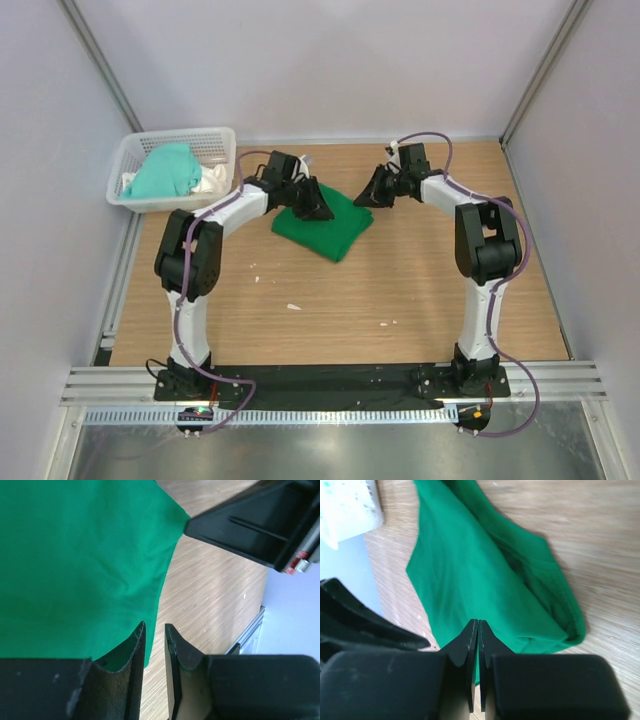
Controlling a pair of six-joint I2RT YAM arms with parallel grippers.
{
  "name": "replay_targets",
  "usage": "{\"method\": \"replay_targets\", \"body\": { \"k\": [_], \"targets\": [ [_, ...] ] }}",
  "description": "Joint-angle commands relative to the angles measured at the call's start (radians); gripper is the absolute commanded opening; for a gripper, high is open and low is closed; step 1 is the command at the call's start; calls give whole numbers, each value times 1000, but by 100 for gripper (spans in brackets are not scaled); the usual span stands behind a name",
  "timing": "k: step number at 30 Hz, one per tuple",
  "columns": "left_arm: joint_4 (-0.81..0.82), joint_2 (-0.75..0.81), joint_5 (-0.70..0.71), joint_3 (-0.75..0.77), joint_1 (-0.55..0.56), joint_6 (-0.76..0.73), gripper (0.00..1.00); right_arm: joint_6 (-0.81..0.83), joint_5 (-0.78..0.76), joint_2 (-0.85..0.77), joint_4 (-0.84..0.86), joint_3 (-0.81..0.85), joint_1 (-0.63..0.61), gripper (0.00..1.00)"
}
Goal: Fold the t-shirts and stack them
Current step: Fold the tshirt
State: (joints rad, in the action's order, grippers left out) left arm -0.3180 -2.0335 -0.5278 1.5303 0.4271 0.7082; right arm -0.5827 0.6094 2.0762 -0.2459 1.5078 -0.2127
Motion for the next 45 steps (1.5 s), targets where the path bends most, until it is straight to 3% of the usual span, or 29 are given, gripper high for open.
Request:
{"method": "replay_targets", "body": {
  "k": [1,8,17,22,28,31,37,45],
  "targets": [
    [115,21,-44,-42,28,48,22,-14,44,10,62,-24,13,8],
    [171,-13,-70,-131,70,73,21,-20,58,50,102,-58,50,6],
    [214,-56,-74,-243,160,68,18,50,18,108,31,-12,87,6],
    [231,30,-67,-321,188,45,17,93,-10,113,-36,32,88,6],
    [110,191,-81,-280,129,-9,23,161,-56,61,-139,104,76,8],
    [82,248,-75,-265,23,-15,25,164,-72,22,-136,147,46,18],
    [95,197,-127,-223,-123,-16,24,-24,-33,68,121,182,-43,19],
    [186,93,-98,-228,-160,-16,21,-337,12,257,457,258,-158,8]
  ]
}}
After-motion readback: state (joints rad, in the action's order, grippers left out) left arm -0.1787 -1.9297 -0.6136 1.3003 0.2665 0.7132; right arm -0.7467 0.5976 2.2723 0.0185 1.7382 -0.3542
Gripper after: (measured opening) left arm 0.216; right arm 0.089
